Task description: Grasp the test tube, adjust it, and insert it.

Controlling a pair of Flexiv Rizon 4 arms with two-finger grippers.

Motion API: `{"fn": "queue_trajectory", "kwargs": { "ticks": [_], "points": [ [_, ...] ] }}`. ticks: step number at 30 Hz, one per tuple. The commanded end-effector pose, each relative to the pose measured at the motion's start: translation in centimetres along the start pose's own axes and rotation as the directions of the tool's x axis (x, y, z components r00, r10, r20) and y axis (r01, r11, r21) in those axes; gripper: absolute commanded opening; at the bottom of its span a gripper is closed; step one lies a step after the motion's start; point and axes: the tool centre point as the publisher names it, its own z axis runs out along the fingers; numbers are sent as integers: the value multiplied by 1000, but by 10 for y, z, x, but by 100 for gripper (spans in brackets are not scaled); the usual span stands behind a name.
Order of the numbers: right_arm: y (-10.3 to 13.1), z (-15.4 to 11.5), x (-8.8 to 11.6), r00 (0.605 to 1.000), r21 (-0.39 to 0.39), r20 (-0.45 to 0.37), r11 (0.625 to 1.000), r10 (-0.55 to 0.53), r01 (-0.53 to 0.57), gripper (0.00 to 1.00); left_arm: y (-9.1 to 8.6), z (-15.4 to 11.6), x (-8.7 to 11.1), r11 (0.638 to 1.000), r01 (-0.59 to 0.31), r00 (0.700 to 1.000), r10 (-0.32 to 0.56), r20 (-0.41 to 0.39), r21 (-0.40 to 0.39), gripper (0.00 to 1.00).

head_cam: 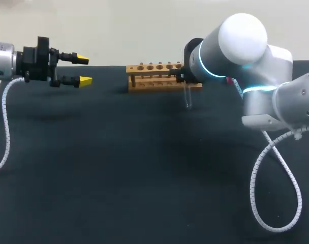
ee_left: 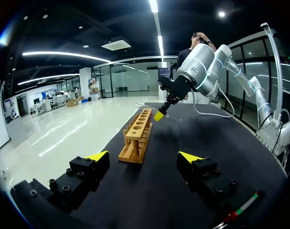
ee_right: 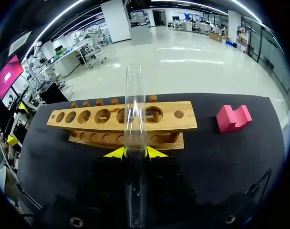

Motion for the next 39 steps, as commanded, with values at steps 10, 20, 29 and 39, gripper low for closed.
{"fn": "queue_trajectory", "kwargs": {
  "ticks": [10, 20, 29, 39],
  "points": [
    [4, 8, 1, 998, -21, -63, 1000, -4, 3, 0, 0, 0, 1, 1000, -3, 1000, 3, 2, 0, 100],
    [4, 11, 5, 995, -32, -96, 999, -8, 5, 0, 0, 0, 1, 1000, -3, 1000, 3, 2, 0, 100],
    [4, 12, 8, 994, -43, -110, 999, -9, 4, 0, 0, 0, 1, 1000, -3, 1000, 3, 2, 0, 100],
    [2, 3, 8, 997, -6, -71, 1000, 17, -17, 0, 0, 0, 1, 1000, -3, 1000, 3, 2, 0, 100]
  ]
}}
